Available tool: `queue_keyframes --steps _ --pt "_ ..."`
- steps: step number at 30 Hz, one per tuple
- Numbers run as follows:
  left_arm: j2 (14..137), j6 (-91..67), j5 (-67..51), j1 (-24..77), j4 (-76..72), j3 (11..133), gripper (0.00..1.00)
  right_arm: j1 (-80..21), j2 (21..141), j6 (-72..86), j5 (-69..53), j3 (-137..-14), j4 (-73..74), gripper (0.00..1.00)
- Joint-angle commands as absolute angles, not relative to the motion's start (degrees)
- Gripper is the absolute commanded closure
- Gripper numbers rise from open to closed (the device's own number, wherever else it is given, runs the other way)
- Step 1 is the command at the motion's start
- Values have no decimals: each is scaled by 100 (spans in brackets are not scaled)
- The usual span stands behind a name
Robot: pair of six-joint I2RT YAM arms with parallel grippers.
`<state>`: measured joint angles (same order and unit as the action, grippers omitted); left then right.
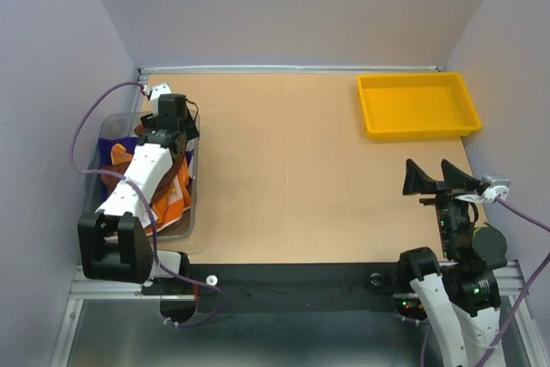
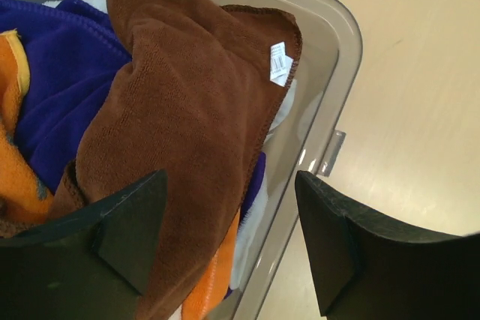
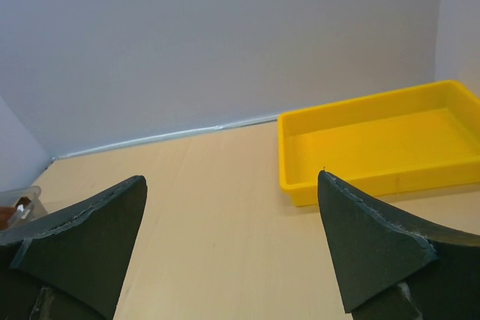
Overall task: Fold and stack the towels
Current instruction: Grab crumpled towel
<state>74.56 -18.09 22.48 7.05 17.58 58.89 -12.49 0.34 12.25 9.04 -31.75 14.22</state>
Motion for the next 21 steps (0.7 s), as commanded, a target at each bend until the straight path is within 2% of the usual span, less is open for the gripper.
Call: queue_keyframes --steps 1,7,9,18,21 --pt "7743 -1890 2575 677 2074 6319 26 -1406 18 1231 1046 -3146 1380 0" --pt "7796 -1986 2698 677 2329 6074 37 -1512 18 1257 1151 -3155 1406 0" --pt "7709 -2004 2829 677 2399 5942 37 -1538 18 1257 1151 -3164 1424 0" --pt "6478 -1986 3691 396 2373 5941 30 -1626 18 1248 1134 -3164 1450 0" --pt "6442 -1934 3456 89 2329 5950 30 -1661 18 1257 1125 -3164 1459 0"
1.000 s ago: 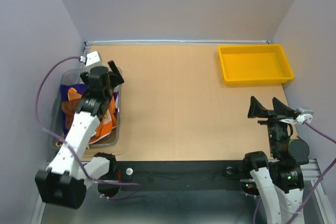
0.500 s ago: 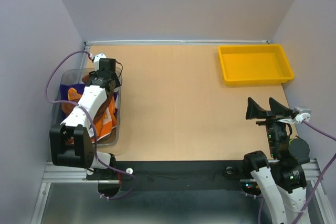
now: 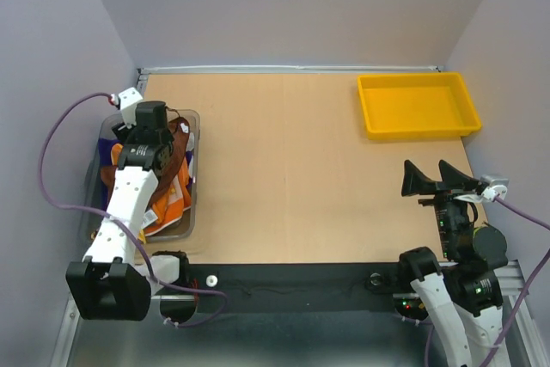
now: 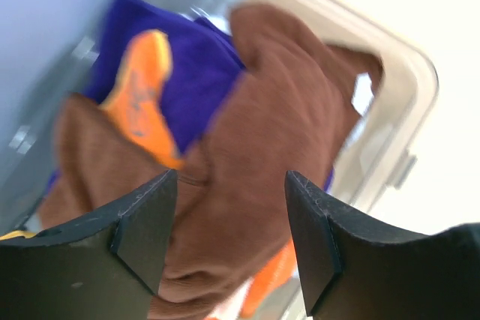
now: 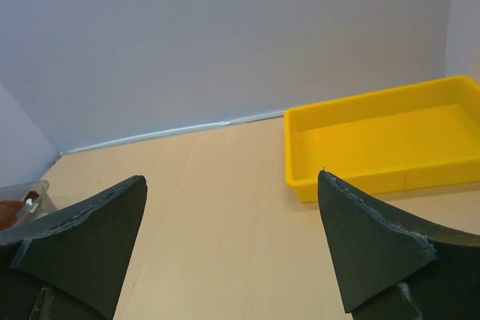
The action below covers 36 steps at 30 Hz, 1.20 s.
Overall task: Fold and stack the towels
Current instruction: Grab crumpled towel
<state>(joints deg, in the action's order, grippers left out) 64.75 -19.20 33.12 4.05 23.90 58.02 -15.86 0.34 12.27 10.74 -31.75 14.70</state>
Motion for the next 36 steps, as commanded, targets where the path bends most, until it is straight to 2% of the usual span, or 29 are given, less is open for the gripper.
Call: queue_keyframes --steps 1,13,16,21,22,25,26,30,36 --pt "6495 -1934 3454 44 2329 5941 29 -1670 18 1257 1125 -3164 1459 0" --pt "6935 -1969 2786 -606 2171 5476 31 -1802 18 1257 1186 -3164 1477 0" --pt "6882 -1986 2777 -642 2171 5388 40 -1828 26 1257 1213 -3155 1468 0" --pt "6759 -1995 2768 -659 2136 5124 66 -1846 18 1266 1213 -3155 1468 0" --pt "6750 -1978 2786 -668 2127 5046 68 -1854 18 1266 1213 -3164 1468 0" --pt "6724 -1942 2777 -703 2162 5010 95 -1854 18 1266 1213 -3164 1468 0" --pt "6689 -1916 2795 -703 2223 5097 100 -1854 18 1266 1204 -3164 1468 0" --pt "6460 -1670 2830 -686 2539 5877 100 -1854 26 1257 1178 -3155 1468 0" --pt "6626 -1503 2716 -204 3172 8223 100 -1854 18 1257 1169 -3146 1468 0"
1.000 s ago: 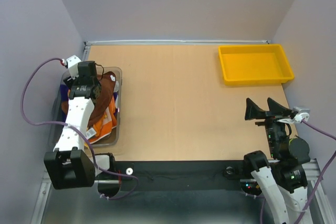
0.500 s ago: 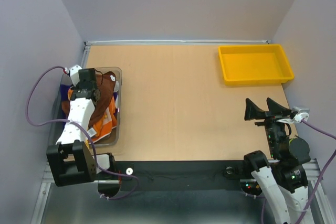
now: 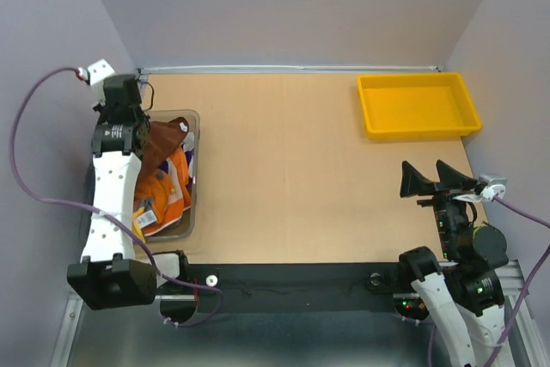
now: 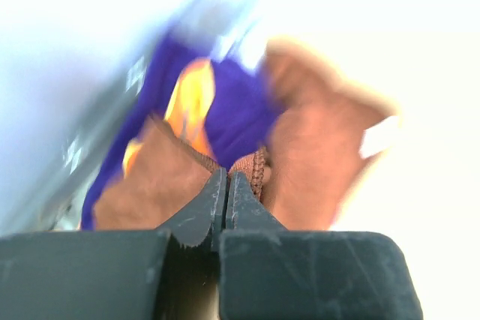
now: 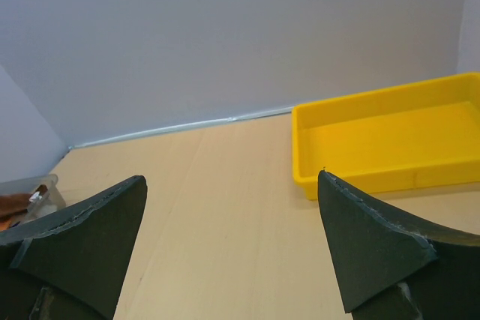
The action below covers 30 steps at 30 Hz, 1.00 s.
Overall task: Fold and stack the towels
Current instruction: Grab crumpled towel, then move the towel to the center of the board
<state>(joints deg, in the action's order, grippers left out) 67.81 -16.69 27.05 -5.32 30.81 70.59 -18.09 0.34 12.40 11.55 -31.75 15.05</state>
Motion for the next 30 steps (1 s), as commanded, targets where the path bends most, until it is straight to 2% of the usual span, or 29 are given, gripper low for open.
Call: queue_keyframes --steps 1,4,11,14,16,19,22,23,25,26,27,30 --pt "6836 -1564 2725 -54 3338 8853 100 -1854 18 1257 1160 -3146 1468 0" --pt "7389 -1652 2953 754 3533 9788 100 -1854 18 1266 1169 -3173 1468 0" --pt "8849 -1644 2698 2503 3692 12791 100 -1854 114 1248 1177 -3217 1459 0" --pt "9307 -1486 2550 3266 3552 13637 100 -1854 141 1292 1248 -3225 1468 0" --pt "9334 -1468 2409 3541 3350 13624 100 -1863 158 1301 1274 -3208 1450 0" --pt "9001 -1608 2329 3972 2840 12668 100 -1863 307 1327 1292 -3252 1450 0" --pt "8020 -2038 2031 4113 2015 10676 100 -1854 623 1362 1073 -3436 1468 0" --pt "7781 -2222 2004 4113 1560 9504 100 -1854 755 1354 803 -3567 1476 0" --pt "7313 -2793 1916 4122 1057 8259 100 -1854 1176 1362 468 -3673 1520 0" --pt "6921 -3021 1820 4122 707 7139 100 -1854 1352 1371 153 -3787 1538 0" --pt "6604 -3432 1698 4122 390 6606 87 -1854 1745 1380 -146 -3849 1573 0" --pt "6241 -4006 1312 4140 89 4847 77 -1854 2501 1633 -228 -3998 1591 0"
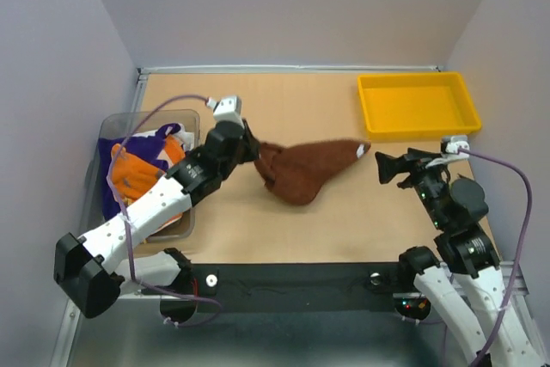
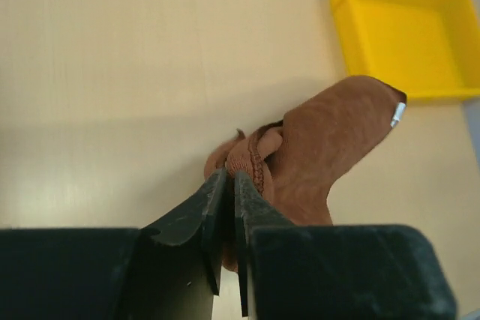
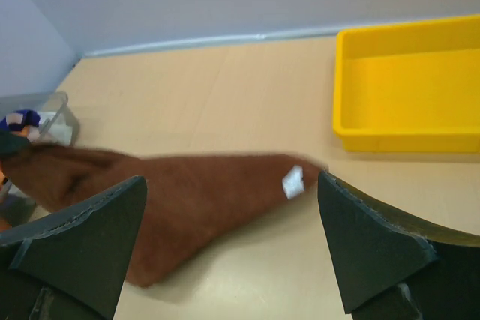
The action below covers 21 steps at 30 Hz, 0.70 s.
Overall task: Fold and stack the towels
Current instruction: Move the towel to the center of the board
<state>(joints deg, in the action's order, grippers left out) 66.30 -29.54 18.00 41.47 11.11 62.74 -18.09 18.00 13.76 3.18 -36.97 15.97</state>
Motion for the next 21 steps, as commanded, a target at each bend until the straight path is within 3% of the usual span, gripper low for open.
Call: queue_keyframes --steps 1,6,11,13,17,21 --pt "6005 -4278 1188 4166 36 4234 73 -1854 2679 1635 -420 -4025 1582 0" --pt "5275 -4255 1160 4219 228 3437 24 -1854 4295 1817 -642 -4297 1687 0" --pt "5299 -3816 1380 4210 720 3865 18 -1854 5842 2241 216 -4535 1696 1" --pt "5701 -3422 1336 4210 738 4129 18 -1854 6397 2408 543 -4526 1740 6" --pt "6684 -2646 1081 4210 843 5182 18 -1854 7013 2592 590 -4281 1766 26" --pt "7548 -2259 783 4210 782 5843 18 -1854 7444 2733 623 -4096 1758 28"
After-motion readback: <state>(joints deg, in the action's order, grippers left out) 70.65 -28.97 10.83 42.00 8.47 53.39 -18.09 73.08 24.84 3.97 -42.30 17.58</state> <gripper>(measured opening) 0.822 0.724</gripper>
